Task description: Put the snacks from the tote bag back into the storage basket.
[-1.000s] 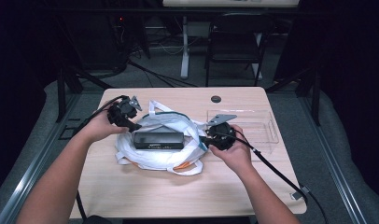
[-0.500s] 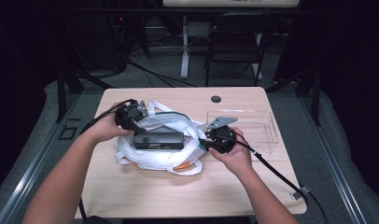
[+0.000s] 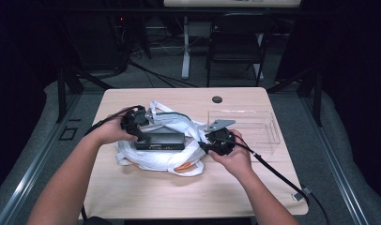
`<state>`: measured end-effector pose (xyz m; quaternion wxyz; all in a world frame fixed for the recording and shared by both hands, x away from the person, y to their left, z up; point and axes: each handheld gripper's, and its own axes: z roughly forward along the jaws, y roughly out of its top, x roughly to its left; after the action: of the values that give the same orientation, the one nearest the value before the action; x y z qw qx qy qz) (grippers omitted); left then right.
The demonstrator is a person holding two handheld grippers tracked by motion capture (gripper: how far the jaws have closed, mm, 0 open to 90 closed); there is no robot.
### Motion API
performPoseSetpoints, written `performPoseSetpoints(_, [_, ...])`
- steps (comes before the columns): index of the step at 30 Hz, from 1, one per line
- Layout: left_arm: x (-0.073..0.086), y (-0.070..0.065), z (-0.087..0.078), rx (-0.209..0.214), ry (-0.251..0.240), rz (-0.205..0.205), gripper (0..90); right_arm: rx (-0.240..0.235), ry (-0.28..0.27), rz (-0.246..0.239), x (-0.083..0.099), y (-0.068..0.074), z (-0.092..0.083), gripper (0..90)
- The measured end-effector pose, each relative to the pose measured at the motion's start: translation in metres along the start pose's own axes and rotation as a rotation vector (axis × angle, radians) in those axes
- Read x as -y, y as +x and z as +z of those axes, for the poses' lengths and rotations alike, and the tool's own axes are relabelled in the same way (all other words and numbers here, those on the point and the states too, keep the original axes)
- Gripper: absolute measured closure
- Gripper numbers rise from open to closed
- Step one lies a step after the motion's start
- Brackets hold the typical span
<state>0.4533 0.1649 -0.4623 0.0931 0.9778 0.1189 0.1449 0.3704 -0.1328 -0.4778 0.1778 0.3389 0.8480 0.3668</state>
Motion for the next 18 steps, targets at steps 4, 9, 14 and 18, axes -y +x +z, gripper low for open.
performPoseSetpoints(4, [-0.001, 0.000, 0.007, 0.013, 0.019, 0.018, 41.6, 0.002, 0.003, 0.000, 0.003, -0.002, 0.000, 58.5])
performPoseSetpoints(9, [-0.003, -0.001, 0.015, 0.042, 0.035, 0.035, 37.8, 0.000, -0.003, 0.010, 0.004, -0.004, -0.001, 58.2])
performPoseSetpoints(14, [-0.005, -0.002, 0.022, 0.050, 0.045, 0.046, 34.8, 0.000, -0.004, 0.014, 0.006, -0.003, 0.000, 58.0])
performPoseSetpoints(18, [-0.006, -0.002, 0.026, 0.061, 0.061, 0.049, 33.8, 0.003, -0.001, 0.011, 0.007, -0.003, 0.001, 57.9])
